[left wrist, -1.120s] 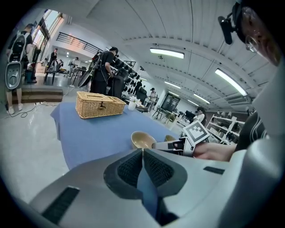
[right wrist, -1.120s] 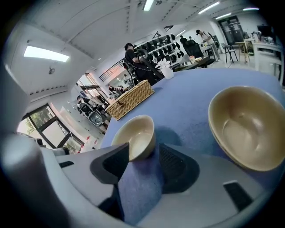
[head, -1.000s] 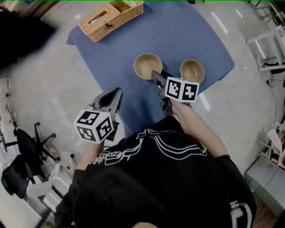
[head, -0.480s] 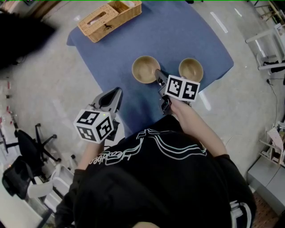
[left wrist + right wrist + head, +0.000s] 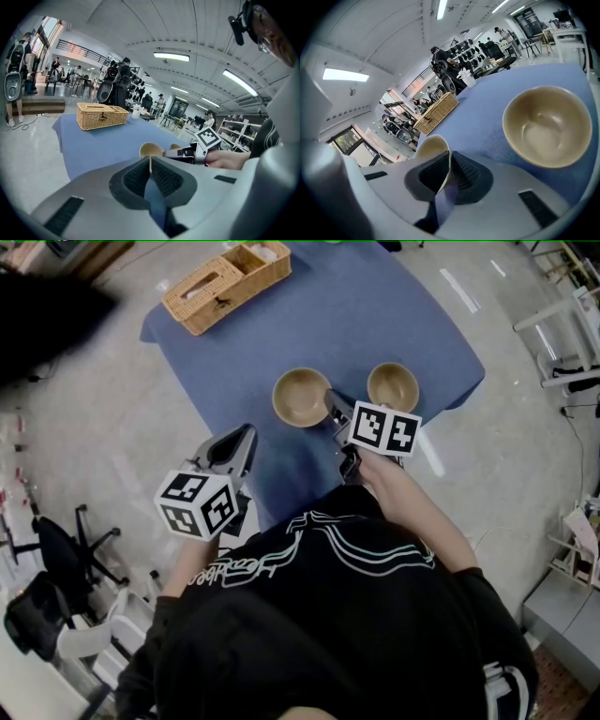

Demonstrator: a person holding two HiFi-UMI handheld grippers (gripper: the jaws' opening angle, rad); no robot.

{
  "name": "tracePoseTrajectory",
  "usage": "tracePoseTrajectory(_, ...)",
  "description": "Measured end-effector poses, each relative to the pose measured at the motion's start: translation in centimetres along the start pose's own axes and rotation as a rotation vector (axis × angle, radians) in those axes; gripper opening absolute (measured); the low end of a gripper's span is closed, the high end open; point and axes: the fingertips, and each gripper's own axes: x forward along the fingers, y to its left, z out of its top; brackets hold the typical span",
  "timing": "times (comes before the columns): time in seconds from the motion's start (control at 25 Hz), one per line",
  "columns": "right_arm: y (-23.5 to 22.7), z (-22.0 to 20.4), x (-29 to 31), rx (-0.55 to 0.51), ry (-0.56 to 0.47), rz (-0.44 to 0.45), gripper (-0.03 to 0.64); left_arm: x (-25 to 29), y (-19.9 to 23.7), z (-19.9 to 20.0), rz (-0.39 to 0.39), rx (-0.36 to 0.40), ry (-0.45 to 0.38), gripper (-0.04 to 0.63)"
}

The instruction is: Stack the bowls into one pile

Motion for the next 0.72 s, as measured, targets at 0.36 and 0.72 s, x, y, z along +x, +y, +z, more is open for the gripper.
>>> tracePoseTrajectory(0.36,0.6,2.8,-4.3,0.011,-0.037,0.068,0.043,0.9,-2.1,0.9,0.006,0.004,-0.01,0.031)
tracePoseTrajectory(0.72,-1.9,6.8,-9.3,-0.005,-0.073,0.065,0.043,3.7,-5.8,3.2,-0.021,0.004,-0.036,0.031)
